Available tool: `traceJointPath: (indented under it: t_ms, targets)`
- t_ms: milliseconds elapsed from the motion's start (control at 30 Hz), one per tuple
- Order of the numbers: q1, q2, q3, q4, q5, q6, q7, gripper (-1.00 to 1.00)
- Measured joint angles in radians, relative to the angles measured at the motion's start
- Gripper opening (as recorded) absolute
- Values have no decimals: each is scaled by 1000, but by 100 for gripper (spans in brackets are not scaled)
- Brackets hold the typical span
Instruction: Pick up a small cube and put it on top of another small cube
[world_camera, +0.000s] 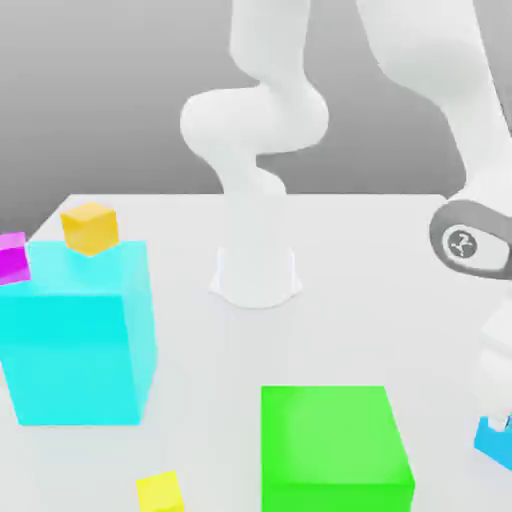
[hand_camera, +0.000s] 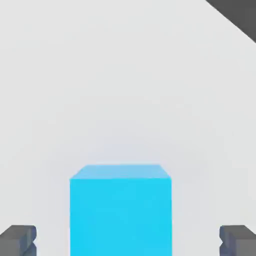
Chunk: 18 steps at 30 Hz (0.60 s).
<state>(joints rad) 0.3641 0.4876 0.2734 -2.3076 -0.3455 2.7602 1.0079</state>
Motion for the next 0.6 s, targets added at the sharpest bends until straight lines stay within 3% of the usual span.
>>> traceJointPath:
  t_ms: [233, 367, 600]
  targets:
    - [3, 5, -3, 1, -3, 4, 2, -100]
    - [-52, -117, 68, -28, 76, -87, -55, -100]
    - [-230, -325, -83, -49, 127, -263, -55, -100]
